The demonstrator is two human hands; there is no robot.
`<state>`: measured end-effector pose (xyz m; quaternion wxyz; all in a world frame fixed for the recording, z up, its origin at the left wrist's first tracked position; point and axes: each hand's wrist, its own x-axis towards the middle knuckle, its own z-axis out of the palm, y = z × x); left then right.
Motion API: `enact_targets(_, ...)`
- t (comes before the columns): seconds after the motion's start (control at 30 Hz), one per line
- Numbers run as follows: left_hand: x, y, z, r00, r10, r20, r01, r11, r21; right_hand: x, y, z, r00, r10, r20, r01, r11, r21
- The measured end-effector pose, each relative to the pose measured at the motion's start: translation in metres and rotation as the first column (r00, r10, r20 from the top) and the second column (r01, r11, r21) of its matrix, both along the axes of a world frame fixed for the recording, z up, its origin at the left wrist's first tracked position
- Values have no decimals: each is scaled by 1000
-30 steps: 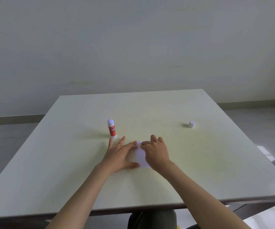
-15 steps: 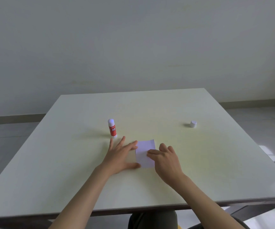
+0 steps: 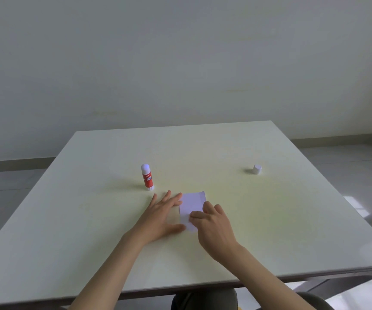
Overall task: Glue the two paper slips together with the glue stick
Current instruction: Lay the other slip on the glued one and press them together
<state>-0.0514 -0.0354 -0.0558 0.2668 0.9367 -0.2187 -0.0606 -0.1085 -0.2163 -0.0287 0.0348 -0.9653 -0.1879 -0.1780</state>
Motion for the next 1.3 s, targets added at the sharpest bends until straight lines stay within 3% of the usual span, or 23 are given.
enact_targets(0.23, -1, -1, -1, 1000, 6, -3, -6, 1000, -3, -7, 1, -7, 998, 63, 21, -64, 998, 29)
enact_targets(0.5, -2, -1, 3, 1000, -4, -22, 4, 1000, -8, -7, -31, -14, 997, 9, 79, -20, 989, 146)
enact_targets(0.77, -3, -1, 5, 999, 0, -38, -1, 1000, -20, 32, -15, -10, 982, -54, -183, 73, 992, 102)
enact_targets(1.0, -4, -1, 6, 999, 9, -36, -10, 1000, -29, 57, -7, -1, 972, -98, -214, 122, 988, 99)
enact_targets(1.17, -4, -2, 6, 998, 5, -57, -7, 999, -42, 29, -7, -4, 988, -143, -57, 148, 985, 87)
enact_targets(1.3, -4, -2, 8, 998, 3, -60, -6, 999, -45, 11, -14, -10, 985, -170, -18, 171, 982, 78)
